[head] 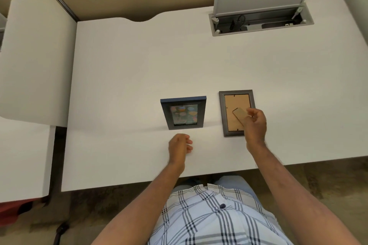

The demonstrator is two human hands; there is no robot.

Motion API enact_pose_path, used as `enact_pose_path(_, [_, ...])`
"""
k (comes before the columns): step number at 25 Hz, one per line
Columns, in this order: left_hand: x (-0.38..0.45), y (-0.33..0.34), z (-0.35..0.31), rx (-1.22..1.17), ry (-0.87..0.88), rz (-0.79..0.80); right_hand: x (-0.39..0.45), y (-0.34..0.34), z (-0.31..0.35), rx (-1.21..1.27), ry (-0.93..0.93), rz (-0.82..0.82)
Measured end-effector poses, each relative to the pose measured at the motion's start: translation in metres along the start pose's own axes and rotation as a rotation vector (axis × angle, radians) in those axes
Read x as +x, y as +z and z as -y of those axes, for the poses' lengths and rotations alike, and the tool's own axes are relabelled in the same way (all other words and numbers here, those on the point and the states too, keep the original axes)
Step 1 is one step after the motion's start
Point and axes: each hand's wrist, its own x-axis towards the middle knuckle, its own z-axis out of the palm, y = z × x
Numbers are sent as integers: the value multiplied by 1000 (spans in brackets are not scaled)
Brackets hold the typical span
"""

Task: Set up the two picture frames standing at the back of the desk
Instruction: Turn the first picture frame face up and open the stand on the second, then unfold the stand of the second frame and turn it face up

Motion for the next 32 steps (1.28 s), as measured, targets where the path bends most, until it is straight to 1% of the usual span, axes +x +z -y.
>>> enact_pose_path(3, [-16,39,2,156,39,285,17,-19,-9,-125,64,-62])
enact_pose_path(4, [-20,51,0,194,59,347,21,-22,-12,-187,100,-54])
enact_pose_path(6, [-25,75,-7,259,74,404,26,-30,-16,-301,182,3])
enact_pose_path(9, [-29,103,-23,263,50,391,28,-40,-19,-386,258,87])
enact_pose_path(13, [-29,122,-37,261,1,371,36,-53,-16,-320,289,207])
enact_pose_path(17, [-28,132,-41,286,-14,358,43,-61,-7,-286,305,255])
enact_pose_path(20, [-28,137,-44,309,-10,329,49,-66,1,-186,370,262])
enact_pose_path(23, [-30,142,-48,321,-14,308,56,-72,12,19,514,258])
enact_pose_path(25, [-28,145,-47,316,10,303,60,-73,19,150,601,288])
enact_pose_path(27, [-28,150,-46,318,49,275,63,-74,23,180,638,338])
enact_pose_path(30, [-29,160,-48,401,129,122,63,-74,25,165,627,375])
enact_pose_path(31, [-30,163,-50,414,129,111,62,-75,26,164,615,384])
enact_pose_path(32, [-30,165,-54,392,92,146,61,-75,26,165,599,399])
